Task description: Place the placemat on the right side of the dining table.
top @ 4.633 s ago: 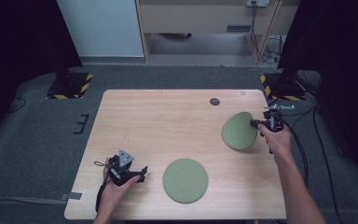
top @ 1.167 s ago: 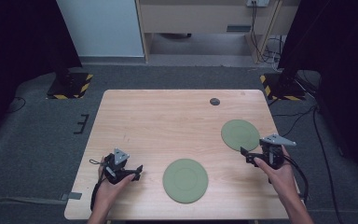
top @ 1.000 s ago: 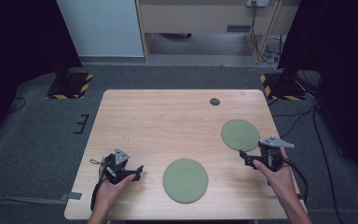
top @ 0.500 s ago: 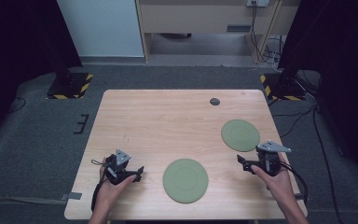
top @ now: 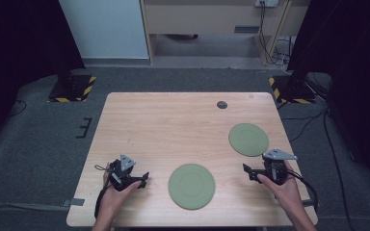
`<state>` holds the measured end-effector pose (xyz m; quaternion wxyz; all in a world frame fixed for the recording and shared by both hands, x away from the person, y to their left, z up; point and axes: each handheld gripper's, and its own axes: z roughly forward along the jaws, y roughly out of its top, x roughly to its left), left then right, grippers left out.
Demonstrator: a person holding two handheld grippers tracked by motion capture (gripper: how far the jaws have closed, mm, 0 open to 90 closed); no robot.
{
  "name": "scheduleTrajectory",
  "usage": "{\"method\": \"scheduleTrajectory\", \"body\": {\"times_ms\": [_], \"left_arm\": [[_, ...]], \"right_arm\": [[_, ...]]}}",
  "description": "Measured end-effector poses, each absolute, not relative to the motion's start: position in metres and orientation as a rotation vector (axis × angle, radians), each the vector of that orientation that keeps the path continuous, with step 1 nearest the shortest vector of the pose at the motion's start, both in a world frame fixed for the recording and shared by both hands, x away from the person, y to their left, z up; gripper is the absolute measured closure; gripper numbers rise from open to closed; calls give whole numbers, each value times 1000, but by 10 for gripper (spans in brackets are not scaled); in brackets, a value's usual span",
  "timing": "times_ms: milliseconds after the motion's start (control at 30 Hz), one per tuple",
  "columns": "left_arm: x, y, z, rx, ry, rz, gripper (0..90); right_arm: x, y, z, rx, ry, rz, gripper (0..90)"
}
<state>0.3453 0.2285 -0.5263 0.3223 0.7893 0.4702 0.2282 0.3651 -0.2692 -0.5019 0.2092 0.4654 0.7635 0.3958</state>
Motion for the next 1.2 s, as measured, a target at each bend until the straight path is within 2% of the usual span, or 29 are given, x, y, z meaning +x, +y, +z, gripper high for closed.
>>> {"method": "scheduleTrajectory", "body": {"times_ms": [1200], "left_arm": [[345, 226, -530, 2084, 1233, 593, 41]], "right_arm": [[369, -250, -525, 1282, 2192, 1054, 73]]}}
